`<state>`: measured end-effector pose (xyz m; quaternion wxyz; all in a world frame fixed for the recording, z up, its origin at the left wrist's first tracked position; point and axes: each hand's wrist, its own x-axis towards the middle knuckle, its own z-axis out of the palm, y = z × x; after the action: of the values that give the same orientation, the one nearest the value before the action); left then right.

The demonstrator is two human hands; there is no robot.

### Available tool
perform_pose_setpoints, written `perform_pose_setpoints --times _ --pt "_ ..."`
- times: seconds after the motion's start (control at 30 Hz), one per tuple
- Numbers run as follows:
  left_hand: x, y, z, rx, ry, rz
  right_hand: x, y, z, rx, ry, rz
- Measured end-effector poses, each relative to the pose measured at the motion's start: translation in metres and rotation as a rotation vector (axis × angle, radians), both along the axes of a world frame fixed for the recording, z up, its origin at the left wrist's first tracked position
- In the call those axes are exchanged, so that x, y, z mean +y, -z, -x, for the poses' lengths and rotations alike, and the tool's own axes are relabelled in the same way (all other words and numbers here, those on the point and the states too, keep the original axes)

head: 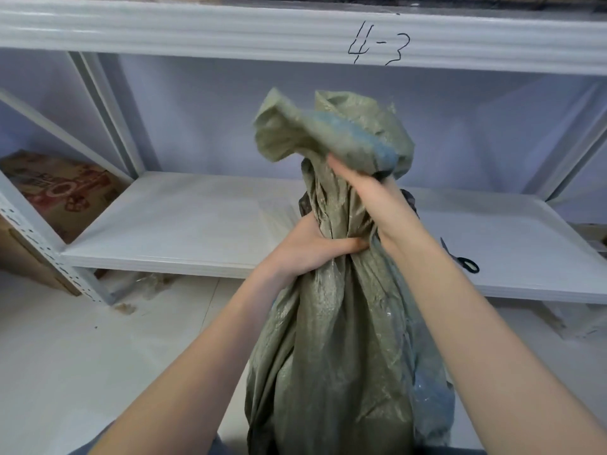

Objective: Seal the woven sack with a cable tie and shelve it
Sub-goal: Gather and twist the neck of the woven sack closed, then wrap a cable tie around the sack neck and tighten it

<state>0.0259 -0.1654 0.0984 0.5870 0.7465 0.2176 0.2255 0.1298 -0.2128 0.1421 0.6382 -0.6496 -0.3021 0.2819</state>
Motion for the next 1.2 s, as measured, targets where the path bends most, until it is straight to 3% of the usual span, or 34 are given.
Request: perform_pose_setpoints --times 0.13,0.2,0.33,0.43,0.53,0.63,0.7,0.77,0.93,1.2 --pt "0.006 -0.002 -0.002 0.147 0.031 -0.014 -0.003 -0.013 -0.008 0.224 0.107 -0.115" --pt "0.009 -0.004 -0.001 0.229 0.065 -0.014 -0.008 -0.014 -0.013 0.234 0.137 -0.151" --pt "0.01 -0.006 0.002 0.274 0.124 -0.013 -0.016 -0.011 -0.02 0.07 0.276 -0.03" --pt "0.013 -0.005 0.008 0.287 0.113 0.065 -0.015 -0.009 -0.024 -0.115 0.178 0.056" --pt "0.019 0.001 0.012 0.245 0.025 0.24 -0.02 -0.013 -0.027 -0.129 -0.019 0.131" --pt "0.02 0.002 0.012 0.13 0.081 0.413 -0.025 -0.012 -0.032 -0.133 -0.131 0.177" --pt "0.017 0.003 0.01 0.069 0.125 0.393 -0.028 -0.01 -0.033 -0.118 -0.17 0.183" --pt "0.015 0.007 0.005 0.06 0.041 0.351 -0.03 -0.006 -0.033 -0.085 -0.2 0.152" --pt "0.016 0.009 0.0 0.048 -0.129 0.338 -0.028 0.002 -0.037 -0.063 0.0 0.1" --pt "0.021 0.009 0.005 -0.005 -0.2 0.284 -0.025 0.019 -0.055 -0.363 0.2 0.062"
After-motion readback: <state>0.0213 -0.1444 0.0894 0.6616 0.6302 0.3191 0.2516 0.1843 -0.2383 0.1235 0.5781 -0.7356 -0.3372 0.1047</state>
